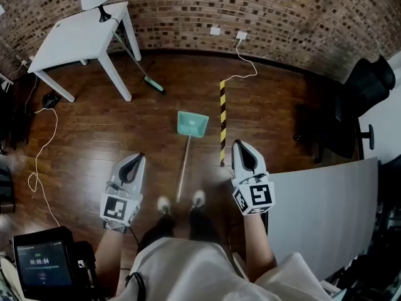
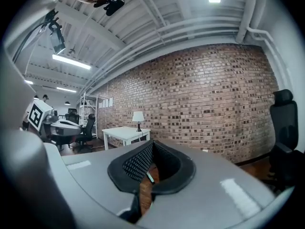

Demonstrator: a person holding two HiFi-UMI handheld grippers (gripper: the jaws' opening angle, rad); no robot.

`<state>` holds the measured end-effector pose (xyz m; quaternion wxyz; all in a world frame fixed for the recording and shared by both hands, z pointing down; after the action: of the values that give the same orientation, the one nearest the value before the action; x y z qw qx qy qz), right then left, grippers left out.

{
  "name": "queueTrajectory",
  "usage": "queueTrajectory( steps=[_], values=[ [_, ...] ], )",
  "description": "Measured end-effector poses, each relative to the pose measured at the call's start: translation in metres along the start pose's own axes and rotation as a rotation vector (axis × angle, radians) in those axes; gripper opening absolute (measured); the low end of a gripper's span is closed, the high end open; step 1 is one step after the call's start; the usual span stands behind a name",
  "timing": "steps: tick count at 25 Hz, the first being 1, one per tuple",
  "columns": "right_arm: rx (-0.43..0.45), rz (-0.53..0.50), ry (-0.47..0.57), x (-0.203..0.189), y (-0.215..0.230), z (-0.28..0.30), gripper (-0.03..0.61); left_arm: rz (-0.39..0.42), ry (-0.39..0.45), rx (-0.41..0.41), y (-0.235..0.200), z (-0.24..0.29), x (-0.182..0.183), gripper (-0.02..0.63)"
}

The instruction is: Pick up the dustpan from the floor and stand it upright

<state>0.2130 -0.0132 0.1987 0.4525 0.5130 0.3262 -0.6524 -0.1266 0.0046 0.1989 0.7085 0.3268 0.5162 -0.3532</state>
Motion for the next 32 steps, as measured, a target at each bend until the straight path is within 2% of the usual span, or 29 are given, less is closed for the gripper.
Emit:
queueTrajectory(
  steps=[5, 9, 10, 11, 13, 15, 17, 20, 22, 27, 29, 32],
  values=[
    [0.031, -0.026, -0.047, -0.030, -0.009, 0.039, 0.014, -0.011, -0.075, -0.117, -0.027, 0.031, -0.047, 0.002],
    [0.057, -0.070, -0.132, -0.096, -0.015, 0.079, 0.014, -0.087, -0.176, -0.233, -0.042, 0.065, -0.118, 0.002],
    [0.066, -0.054, -0.158, -0.118, -0.015, 0.090, 0.015, -0.140, -0.210, -0.286, -0.043, 0.076, -0.142, 0.003],
    [0.075, -0.024, -0.186, -0.142, -0.014, 0.102, 0.020, -0.225, -0.248, -0.362, -0.044, 0.088, -0.168, 0.032],
    [0.092, 0.056, -0.237, -0.193, -0.011, 0.126, 0.031, -0.428, -0.331, -0.543, -0.040, 0.114, -0.223, 0.161],
    [0.116, 0.138, -0.276, -0.246, -0.011, 0.143, 0.051, -0.560, -0.415, -0.667, -0.029, 0.136, -0.280, 0.173],
    [0.156, 0.194, -0.308, -0.299, -0.009, 0.160, 0.074, -0.625, -0.499, -0.742, -0.017, 0.157, -0.339, 0.173],
    [0.210, 0.227, -0.352, -0.388, -0.003, 0.183, 0.126, -0.592, -0.636, -0.824, 0.005, 0.187, -0.430, 0.177],
    [0.238, 0.235, -0.389, -0.449, -0.001, 0.196, 0.144, -0.575, -0.703, -0.850, 0.019, 0.202, -0.491, 0.181],
    [0.350, 0.303, -0.494, -0.591, 0.002, 0.242, 0.169, -0.649, -0.787, -0.868, 0.053, 0.236, -0.629, 0.184],
    [0.389, 0.331, -0.533, -0.639, 0.000, 0.258, 0.170, -0.646, -0.839, -0.886, 0.070, 0.242, -0.674, 0.184],
    [0.400, 0.395, -0.581, -0.698, 0.002, 0.280, 0.178, -0.634, -0.899, -0.911, 0.090, 0.253, -0.722, 0.187]
  ],
)
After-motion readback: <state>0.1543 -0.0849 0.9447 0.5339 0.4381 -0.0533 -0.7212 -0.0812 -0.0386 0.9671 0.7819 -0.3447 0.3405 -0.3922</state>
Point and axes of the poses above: the fingertips, and each gripper's own axes: z forward along the fingers, y to its right, x out of its top, the point moved 9 cm from there along -z, backward along the fingers, and after that the axes turned 8 degrees about -y, right-handed, at the moved point
